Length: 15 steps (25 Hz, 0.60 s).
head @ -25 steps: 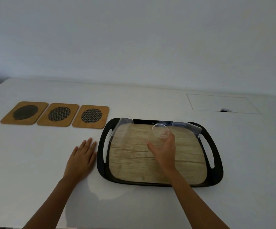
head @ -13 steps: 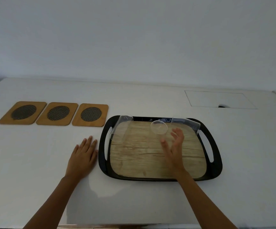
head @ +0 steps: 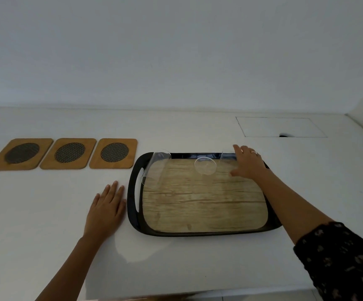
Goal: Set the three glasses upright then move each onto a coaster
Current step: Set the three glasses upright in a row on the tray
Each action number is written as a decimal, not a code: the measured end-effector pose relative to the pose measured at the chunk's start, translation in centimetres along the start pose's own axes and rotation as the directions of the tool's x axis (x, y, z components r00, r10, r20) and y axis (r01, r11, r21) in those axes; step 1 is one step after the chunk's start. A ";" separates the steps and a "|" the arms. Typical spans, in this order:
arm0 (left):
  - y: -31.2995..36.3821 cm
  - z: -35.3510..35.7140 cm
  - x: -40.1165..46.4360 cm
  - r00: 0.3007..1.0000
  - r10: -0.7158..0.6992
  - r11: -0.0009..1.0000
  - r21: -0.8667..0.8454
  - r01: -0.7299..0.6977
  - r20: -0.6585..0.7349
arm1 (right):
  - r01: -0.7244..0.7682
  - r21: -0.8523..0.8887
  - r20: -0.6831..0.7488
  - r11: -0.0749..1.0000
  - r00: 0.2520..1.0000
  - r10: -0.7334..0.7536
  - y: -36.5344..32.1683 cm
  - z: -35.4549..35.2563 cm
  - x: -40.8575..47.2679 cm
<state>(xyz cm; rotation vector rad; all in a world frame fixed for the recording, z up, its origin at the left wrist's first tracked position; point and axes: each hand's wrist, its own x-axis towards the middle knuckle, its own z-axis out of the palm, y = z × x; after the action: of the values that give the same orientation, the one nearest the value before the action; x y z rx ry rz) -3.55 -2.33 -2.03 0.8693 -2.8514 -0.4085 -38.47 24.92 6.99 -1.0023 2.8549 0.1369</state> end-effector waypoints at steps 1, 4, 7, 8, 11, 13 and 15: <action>0.0 0.0 0.0 1.000 0.003 1.000 -0.002 -0.003 0.000 | -0.012 -0.042 0.022 0.999 1.000 0.013 -0.2 0.1 0.1; 0.0 0.0 0.0 1.000 0.009 1.000 -0.010 -0.009 -0.004 | -0.032 -0.147 -0.042 0.989 0.999 0.026 -0.8 0.9 0.2; 0.0 0.0 0.0 1.000 0.010 1.000 -0.005 -0.010 -0.007 | -0.029 -0.134 -0.110 0.991 0.994 0.014 -0.7 0.9 0.0; -0.1 0.0 0.0 1.000 0.009 1.000 -0.004 -0.009 -0.007 | -0.026 -0.076 -0.122 0.997 0.992 0.016 -0.6 0.8 -0.1; -0.2 0.0 0.1 1.000 0.005 1.000 -0.005 -0.005 -0.005 | -0.028 0.293 -0.248 0.956 0.963 0.104 -0.5 0.6 -1.2; -0.1 0.0 0.1 1.000 0.003 1.000 -0.009 -0.003 -0.008 | -0.002 0.584 -0.365 0.812 0.892 0.265 -0.8 1.0 -2.5; -0.1 0.0 0.1 1.000 0.004 1.000 -0.013 -0.005 -0.013 | 0.052 0.724 -0.416 0.688 0.828 0.375 -1.1 1.8 -4.0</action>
<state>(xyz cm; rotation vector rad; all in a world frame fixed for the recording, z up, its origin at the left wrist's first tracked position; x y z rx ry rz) -3.61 -2.48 -2.03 0.8599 -2.8352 -0.4196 -34.51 26.78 5.70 -0.6448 2.9593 -1.3632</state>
